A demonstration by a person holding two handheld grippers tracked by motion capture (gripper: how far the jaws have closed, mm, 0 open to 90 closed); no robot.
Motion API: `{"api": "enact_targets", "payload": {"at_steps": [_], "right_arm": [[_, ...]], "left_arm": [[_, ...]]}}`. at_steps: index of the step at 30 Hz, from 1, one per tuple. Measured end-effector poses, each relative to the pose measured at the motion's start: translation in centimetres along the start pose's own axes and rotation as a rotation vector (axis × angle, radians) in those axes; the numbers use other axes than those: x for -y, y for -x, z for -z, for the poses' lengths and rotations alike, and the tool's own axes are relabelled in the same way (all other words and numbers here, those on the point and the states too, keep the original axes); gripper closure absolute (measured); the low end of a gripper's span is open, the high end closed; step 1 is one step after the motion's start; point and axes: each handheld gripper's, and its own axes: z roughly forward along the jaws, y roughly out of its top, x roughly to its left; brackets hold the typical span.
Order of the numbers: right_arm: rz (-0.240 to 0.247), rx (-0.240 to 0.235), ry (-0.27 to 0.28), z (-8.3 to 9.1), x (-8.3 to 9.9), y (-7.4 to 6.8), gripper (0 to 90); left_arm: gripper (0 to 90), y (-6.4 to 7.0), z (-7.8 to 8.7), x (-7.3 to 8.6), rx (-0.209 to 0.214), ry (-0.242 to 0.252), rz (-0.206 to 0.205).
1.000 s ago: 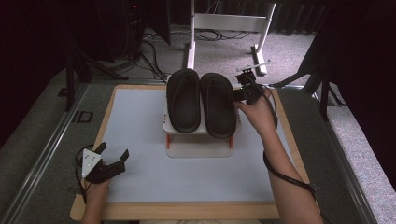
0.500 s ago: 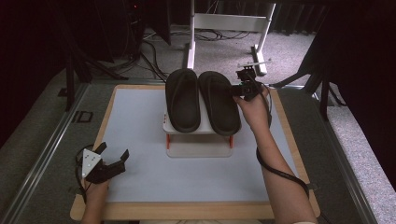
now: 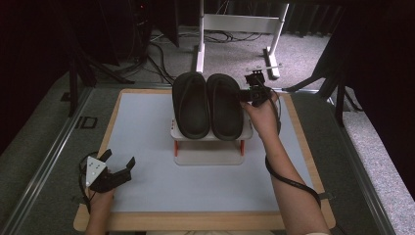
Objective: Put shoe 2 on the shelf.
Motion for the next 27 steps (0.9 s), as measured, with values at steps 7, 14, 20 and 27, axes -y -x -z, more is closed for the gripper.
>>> {"api": "enact_targets", "payload": {"at_steps": [7,14,20,27], "right_arm": [[0.041,0.014,0.067,1.4,0.3,0.3,33.4],[0.113,0.044,0.102,2.4,1.1,0.9,13.9],[0.145,0.046,0.103,3.6,2.0,1.6,14.0],[0.14,0.058,0.125,4.9,3.4,3.0,14.0]], "left_arm": [[7.9,0.0,0.0,0.0,0.0,-0.001,0.002],[7.9,0.0,0.0,0.0,0.0,-0.004,-0.001],[7.9,0.0,0.0,0.0,-0.002,-0.004,-0.002],[8.0,0.0,0.0,0.0,0.001,-0.001,0.004]]}}
